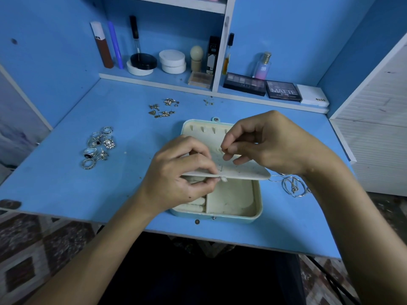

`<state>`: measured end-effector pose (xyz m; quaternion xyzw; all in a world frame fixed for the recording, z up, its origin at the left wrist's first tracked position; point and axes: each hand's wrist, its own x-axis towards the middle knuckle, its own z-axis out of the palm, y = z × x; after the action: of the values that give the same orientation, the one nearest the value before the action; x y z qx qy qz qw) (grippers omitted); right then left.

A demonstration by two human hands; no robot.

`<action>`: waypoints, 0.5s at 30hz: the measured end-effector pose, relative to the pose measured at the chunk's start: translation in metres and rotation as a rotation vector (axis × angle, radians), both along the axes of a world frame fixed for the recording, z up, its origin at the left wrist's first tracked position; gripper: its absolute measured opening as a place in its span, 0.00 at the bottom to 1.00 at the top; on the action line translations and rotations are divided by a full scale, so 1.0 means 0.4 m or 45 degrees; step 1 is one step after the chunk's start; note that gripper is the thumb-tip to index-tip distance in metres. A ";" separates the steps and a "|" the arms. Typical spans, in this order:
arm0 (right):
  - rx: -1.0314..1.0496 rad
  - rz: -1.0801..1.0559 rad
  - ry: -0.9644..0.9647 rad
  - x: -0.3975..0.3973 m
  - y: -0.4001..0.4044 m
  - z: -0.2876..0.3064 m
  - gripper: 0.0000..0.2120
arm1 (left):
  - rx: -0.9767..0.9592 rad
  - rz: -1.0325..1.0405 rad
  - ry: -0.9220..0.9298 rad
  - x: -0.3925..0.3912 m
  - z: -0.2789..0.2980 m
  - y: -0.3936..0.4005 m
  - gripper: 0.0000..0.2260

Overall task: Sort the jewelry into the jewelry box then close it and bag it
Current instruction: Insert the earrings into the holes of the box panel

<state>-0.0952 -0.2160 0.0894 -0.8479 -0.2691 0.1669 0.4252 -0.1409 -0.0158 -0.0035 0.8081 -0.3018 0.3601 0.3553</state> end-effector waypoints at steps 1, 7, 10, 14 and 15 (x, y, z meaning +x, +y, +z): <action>0.000 0.009 -0.027 0.000 -0.001 0.001 0.09 | 0.002 0.002 -0.002 0.000 0.000 0.000 0.04; -0.023 0.021 -0.043 -0.003 -0.004 0.007 0.09 | 0.002 0.006 -0.007 0.000 0.000 0.001 0.04; -0.045 0.027 -0.016 -0.001 -0.004 0.004 0.08 | 0.005 0.010 -0.007 0.000 0.000 0.000 0.04; -0.095 0.045 -0.013 0.000 -0.002 0.003 0.08 | 0.003 0.005 -0.007 0.001 -0.001 0.001 0.04; -0.102 0.054 -0.021 -0.001 -0.001 0.005 0.09 | 0.003 0.006 -0.007 0.000 -0.001 0.001 0.04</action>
<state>-0.0956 -0.2163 0.0912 -0.8597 -0.2836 0.1798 0.3850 -0.1407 -0.0153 -0.0040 0.8083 -0.3014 0.3628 0.3525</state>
